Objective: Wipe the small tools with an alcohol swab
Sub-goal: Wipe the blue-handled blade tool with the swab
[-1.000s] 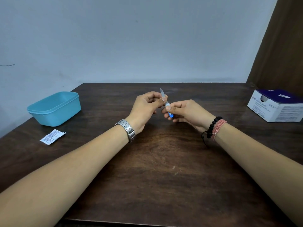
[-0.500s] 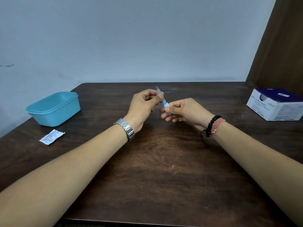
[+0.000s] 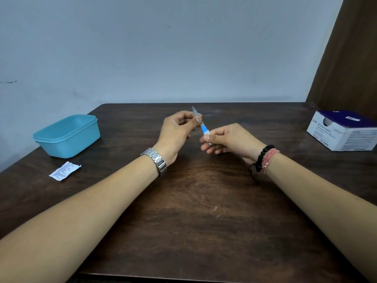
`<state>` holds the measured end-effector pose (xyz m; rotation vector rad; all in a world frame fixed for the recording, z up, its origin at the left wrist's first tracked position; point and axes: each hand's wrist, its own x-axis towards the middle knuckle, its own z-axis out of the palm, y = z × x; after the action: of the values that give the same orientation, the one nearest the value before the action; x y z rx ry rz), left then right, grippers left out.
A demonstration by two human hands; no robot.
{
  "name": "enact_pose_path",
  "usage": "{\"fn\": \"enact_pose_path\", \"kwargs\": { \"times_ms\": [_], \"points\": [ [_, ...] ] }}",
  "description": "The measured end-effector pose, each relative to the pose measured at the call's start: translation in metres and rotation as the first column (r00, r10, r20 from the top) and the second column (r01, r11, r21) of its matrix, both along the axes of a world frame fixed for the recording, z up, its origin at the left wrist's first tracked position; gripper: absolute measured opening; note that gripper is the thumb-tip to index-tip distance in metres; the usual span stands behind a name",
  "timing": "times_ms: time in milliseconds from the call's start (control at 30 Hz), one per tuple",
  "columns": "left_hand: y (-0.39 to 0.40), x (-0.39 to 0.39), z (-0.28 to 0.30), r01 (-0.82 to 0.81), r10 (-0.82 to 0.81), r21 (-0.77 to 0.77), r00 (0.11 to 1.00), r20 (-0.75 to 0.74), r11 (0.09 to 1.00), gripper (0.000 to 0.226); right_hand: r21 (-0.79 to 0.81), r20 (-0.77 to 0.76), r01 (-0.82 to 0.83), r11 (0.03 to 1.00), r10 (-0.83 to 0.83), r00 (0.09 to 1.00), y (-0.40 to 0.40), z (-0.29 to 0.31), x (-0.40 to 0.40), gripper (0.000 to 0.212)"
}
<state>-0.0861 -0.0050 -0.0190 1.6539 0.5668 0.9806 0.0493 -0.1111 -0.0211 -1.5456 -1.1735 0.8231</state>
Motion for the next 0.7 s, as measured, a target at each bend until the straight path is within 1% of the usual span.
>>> {"fn": "enact_pose_path", "kwargs": {
  "times_ms": [67, 233, 333, 400, 500, 567, 667, 700],
  "points": [
    [-0.0011, 0.0004, -0.0009, 0.010, -0.010, -0.005, 1.000, 0.000, 1.000, 0.005, -0.005, 0.009, 0.007, 1.000, -0.007, 1.000, -0.0013, -0.0002, 0.0009, 0.015],
    [-0.0044, 0.0044, -0.0062, 0.070, -0.070, -0.007, 0.996, -0.051, 0.998, 0.003, 0.050, 0.029, 0.046, 0.998, -0.048, 0.998, -0.0020, -0.0025, 0.0027, 0.016],
    [-0.0026, 0.0022, -0.0026, 0.045, -0.045, 0.012, 0.999, -0.027, 0.999, 0.005, 0.037, 0.010, 0.036, 0.999, -0.036, 0.999, -0.0002, -0.0027, 0.0001, 0.013],
    [-0.0001, -0.0003, 0.0006, 0.024, -0.024, 0.015, 1.000, -0.015, 1.000, 0.002, 0.023, 0.004, 0.021, 1.000, -0.021, 1.000, 0.0008, -0.0026, 0.0001, 0.014],
    [0.0009, -0.0004, -0.0005, 0.014, -0.014, 0.018, 1.000, -0.011, 1.000, 0.006, 0.016, 0.015, 0.015, 1.000, -0.015, 1.000, -0.0001, -0.0030, 0.0018, 0.016],
    [-0.0004, 0.0009, -0.0023, 0.024, -0.024, -0.002, 1.000, -0.016, 1.000, 0.002, 0.019, 0.012, 0.021, 1.000, -0.021, 1.000, -0.0012, -0.0034, 0.0018, 0.015],
    [-0.0003, 0.0029, -0.0044, 0.042, -0.043, -0.017, 0.998, -0.048, 0.999, 0.018, 0.039, 0.008, 0.036, 0.999, -0.036, 0.999, -0.0012, -0.0057, 0.0015, 0.013],
    [-0.0002, 0.0033, -0.0049, 0.049, -0.050, -0.015, 0.997, -0.059, 0.999, 0.019, 0.045, 0.012, 0.044, 0.998, -0.045, 0.999, -0.0006, -0.0064, 0.0022, 0.013]
  ]
}}
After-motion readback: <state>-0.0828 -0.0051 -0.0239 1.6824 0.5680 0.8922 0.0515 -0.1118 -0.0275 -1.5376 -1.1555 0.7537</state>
